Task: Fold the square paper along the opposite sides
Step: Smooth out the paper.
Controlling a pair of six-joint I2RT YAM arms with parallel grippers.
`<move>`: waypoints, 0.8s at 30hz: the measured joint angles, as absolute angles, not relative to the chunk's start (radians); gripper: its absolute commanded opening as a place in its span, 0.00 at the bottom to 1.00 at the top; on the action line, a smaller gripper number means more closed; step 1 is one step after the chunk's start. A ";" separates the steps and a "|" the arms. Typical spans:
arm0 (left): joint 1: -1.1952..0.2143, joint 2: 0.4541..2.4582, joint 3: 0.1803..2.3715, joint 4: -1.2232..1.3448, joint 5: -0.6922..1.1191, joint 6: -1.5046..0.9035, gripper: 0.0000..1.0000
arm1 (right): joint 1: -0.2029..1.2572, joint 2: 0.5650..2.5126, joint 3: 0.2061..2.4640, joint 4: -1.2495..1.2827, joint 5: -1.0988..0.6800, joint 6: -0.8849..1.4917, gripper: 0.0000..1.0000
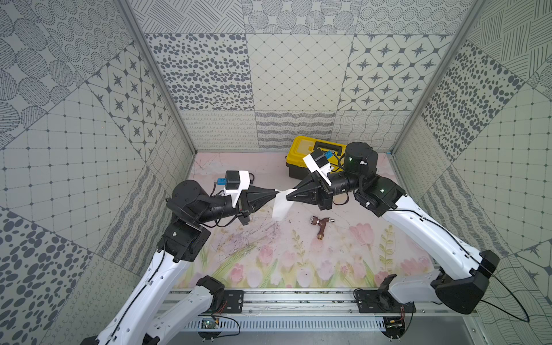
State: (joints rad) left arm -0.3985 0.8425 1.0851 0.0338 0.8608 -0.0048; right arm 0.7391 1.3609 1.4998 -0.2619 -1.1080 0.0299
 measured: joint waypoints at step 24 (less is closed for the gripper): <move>-0.398 0.838 1.085 0.033 0.861 -0.005 0.00 | 0.740 1.361 1.500 -0.261 -1.108 0.030 0.00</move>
